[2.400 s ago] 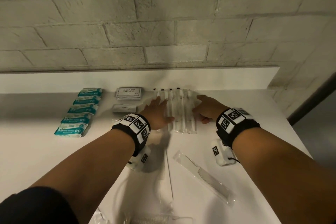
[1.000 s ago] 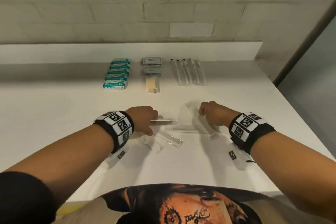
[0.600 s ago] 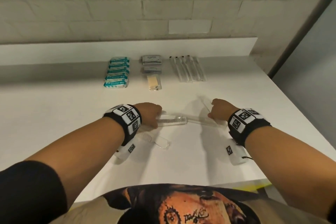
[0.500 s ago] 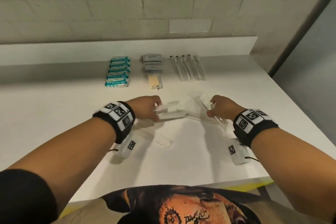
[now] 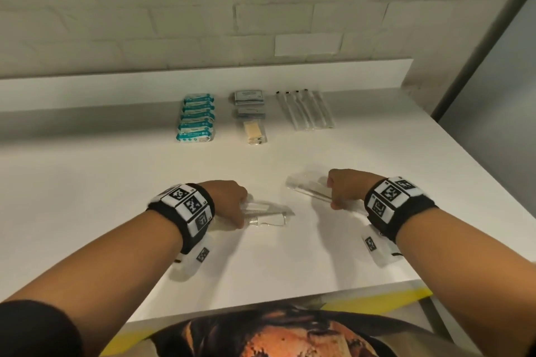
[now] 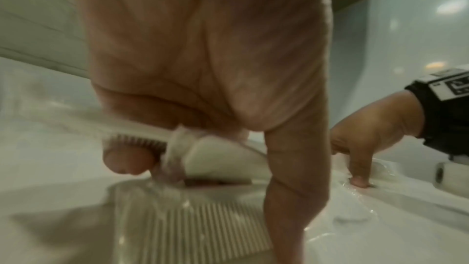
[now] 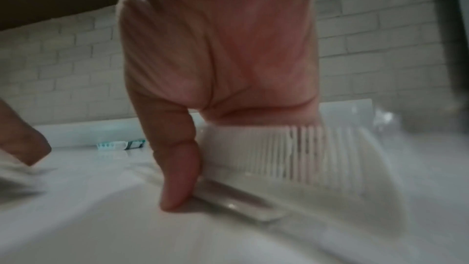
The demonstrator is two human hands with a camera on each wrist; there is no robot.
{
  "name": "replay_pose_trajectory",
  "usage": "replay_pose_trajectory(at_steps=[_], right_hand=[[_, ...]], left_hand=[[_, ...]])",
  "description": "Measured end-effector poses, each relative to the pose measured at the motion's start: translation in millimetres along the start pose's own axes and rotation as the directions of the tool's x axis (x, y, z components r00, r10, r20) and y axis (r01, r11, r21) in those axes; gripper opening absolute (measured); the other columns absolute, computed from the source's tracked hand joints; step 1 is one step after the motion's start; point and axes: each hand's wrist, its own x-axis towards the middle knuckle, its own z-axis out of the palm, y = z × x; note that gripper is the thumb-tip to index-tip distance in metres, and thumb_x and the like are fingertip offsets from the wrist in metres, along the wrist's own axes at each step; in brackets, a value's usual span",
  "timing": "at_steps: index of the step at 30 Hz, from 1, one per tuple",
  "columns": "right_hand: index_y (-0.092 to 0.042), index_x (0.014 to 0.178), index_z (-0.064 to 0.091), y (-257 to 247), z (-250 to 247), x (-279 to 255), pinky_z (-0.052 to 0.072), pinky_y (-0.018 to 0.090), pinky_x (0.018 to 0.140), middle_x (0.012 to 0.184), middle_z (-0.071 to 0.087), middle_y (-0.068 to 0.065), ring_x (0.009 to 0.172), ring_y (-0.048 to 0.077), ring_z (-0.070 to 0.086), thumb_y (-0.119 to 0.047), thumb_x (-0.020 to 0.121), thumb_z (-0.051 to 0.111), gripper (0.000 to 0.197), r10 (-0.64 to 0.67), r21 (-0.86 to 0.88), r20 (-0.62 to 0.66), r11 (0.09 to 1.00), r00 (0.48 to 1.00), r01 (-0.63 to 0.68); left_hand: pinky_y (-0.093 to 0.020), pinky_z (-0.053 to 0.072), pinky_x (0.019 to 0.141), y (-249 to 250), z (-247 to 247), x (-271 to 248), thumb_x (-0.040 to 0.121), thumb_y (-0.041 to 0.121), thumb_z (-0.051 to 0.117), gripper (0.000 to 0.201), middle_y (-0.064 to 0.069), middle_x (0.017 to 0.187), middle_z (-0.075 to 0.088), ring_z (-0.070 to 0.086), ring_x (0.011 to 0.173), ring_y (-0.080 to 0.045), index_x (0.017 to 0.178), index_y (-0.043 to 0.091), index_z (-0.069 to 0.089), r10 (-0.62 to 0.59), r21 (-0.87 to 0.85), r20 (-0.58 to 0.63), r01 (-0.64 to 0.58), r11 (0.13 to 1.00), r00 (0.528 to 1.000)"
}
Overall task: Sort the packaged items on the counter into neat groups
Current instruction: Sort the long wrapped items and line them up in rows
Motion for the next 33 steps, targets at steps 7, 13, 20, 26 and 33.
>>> replay_pose_trajectory(at_steps=[7, 13, 20, 26, 33], right_hand=[[-0.014, 0.115, 0.049, -1, 11, -7, 0.050, 0.037, 0.079, 0.109, 0.053, 0.007, 0.095, 0.027, 0.058, -0.019, 0.082, 0.049, 0.034, -0.071, -0.050, -0.183, 0.997, 0.980, 0.063], [-0.007, 0.126, 0.037, 76, -8, 7, 0.043, 0.034, 0.069, 0.110, 0.060, 0.012, 0.088, 0.027, 0.057, -0.004, 0.085, 0.046, 0.042, 0.025, 0.183, -0.158, 0.983, 0.987, 0.004], [-0.020, 0.131, 0.050, 205, -36, 24, 0.047, 0.027, 0.087, 0.131, 0.052, 0.003, 0.113, 0.021, 0.054, -0.031, 0.086, 0.064, 0.048, 0.036, 0.424, -0.180, 0.905, 0.983, 0.045], [-0.018, 0.116, 0.054, 221, -59, 27, 0.044, 0.025, 0.055, 0.088, 0.068, 0.002, 0.065, 0.014, 0.063, -0.029, 0.085, 0.070, 0.037, -0.141, 0.920, -0.294, 0.226, 0.945, 0.319], [-0.016, 0.092, 0.063, 245, -69, 49, 0.038, 0.028, 0.057, 0.075, 0.064, 0.004, 0.065, 0.019, 0.053, -0.014, 0.081, 0.072, 0.014, -0.143, 0.955, -0.272, 0.081, 0.952, 0.285]], left_hand=[[-0.025, 0.032, 0.056, 6, 6, 15, 0.081, 0.033, 0.062, 0.021, 0.009, 0.080, 0.049, 0.046, 0.070, -0.009, 0.086, 0.025, 0.043, -0.061, -0.101, -0.097, 0.051, 0.994, 0.993], [-0.027, 0.037, 0.069, 59, -24, 54, 0.089, 0.029, 0.052, 0.022, 0.005, 0.093, 0.055, 0.054, 0.085, -0.017, 0.109, 0.020, 0.049, -0.067, -0.194, -0.168, 0.034, 0.980, 0.983], [-0.025, 0.041, 0.061, 161, -71, 123, 0.089, 0.027, 0.062, 0.022, 0.004, 0.088, 0.059, 0.057, 0.078, -0.014, 0.108, 0.017, 0.056, -0.084, -0.645, -0.323, -0.154, 0.749, 0.943], [-0.027, 0.050, 0.090, 231, -90, 154, 0.082, 0.012, 0.073, 0.040, -0.010, 0.116, 0.069, 0.066, 0.107, -0.025, 0.120, 0.007, 0.062, 0.122, -0.901, -0.346, -0.366, 0.232, 0.930], [-0.026, 0.048, 0.080, 264, -106, 161, 0.081, 0.006, 0.071, 0.022, 0.005, 0.089, 0.073, 0.068, 0.082, -0.011, 0.101, 0.015, 0.066, 0.109, -0.905, -0.357, -0.373, 0.206, 0.928]])
